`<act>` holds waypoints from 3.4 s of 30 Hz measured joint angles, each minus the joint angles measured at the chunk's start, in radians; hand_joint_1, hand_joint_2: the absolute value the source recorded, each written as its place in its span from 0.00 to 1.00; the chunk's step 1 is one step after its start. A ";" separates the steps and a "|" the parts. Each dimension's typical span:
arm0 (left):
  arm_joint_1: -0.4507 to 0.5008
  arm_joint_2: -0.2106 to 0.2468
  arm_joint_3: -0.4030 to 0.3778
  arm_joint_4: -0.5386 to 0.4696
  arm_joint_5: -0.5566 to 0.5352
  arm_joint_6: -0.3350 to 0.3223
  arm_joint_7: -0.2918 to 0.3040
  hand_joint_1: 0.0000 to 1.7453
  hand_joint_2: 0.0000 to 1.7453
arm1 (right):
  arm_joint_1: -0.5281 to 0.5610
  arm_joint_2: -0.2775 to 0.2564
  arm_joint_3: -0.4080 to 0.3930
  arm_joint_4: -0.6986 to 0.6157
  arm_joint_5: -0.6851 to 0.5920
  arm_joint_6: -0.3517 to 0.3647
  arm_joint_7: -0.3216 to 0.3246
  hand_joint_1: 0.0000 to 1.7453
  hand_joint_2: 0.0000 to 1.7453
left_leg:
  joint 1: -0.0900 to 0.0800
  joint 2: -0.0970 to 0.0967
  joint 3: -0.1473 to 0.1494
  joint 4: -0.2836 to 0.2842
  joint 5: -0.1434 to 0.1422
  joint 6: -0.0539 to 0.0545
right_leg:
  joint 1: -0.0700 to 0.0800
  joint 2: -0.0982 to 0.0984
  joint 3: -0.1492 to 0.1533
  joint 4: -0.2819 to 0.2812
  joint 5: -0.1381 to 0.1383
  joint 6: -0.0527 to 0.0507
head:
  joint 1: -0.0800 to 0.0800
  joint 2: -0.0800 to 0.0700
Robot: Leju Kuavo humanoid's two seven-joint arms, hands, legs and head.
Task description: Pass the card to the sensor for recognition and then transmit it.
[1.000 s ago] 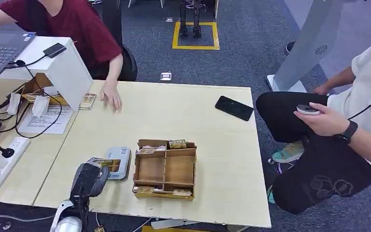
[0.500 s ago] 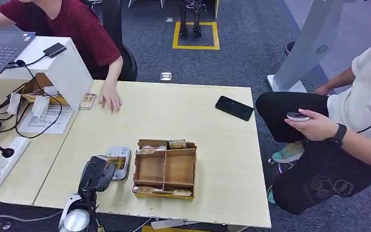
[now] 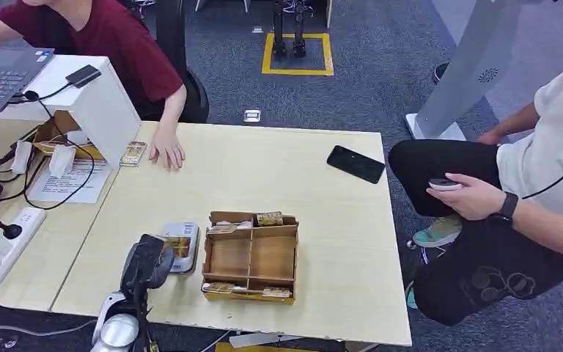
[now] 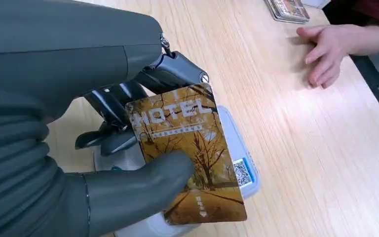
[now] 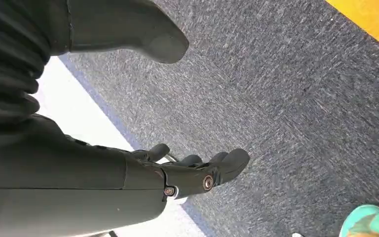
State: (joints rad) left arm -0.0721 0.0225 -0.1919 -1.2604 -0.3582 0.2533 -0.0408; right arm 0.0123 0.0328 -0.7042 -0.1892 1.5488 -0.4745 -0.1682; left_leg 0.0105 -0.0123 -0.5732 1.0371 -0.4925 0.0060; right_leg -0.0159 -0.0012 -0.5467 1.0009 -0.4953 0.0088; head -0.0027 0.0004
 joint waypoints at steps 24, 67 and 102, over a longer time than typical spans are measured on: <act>-0.047 -0.019 0.002 0.128 -0.258 0.113 0.048 1.00 1.00 | 0.000 0.008 0.045 0.001 0.000 0.006 0.004 0.00 1.00 | 0.000 0.000 0.001 0.000 0.000 0.000 | 0.000 0.000 0.002 0.000 0.000 0.000 | 0.000 0.000; 0.010 -0.058 0.115 0.077 0.325 -0.114 -0.170 1.00 1.00 | -0.004 0.014 0.087 0.004 0.000 -0.019 -0.027 0.00 1.00 | 0.000 -0.001 0.003 0.000 0.001 0.000 | 0.000 -0.001 0.003 0.000 0.000 0.000 | 0.000 0.000; -0.243 0.130 0.170 -0.007 -0.078 0.308 -0.375 1.00 1.00 | -0.023 -0.001 0.169 0.005 0.000 0.023 -0.032 0.00 1.00 | 0.000 -0.001 0.000 0.000 0.002 0.000 | 0.000 -0.001 0.001 0.001 0.000 0.000 | 0.000 0.000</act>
State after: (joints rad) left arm -0.3150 0.1526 -0.0221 -1.2673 -0.4357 0.5610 -0.4158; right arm -0.0112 0.0317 -0.5356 -0.1839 1.5484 -0.4517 -0.2007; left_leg 0.0105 -0.0133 -0.5729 1.0371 -0.4907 0.0058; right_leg -0.0159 -0.0018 -0.5457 1.0014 -0.4949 0.0087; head -0.0027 0.0000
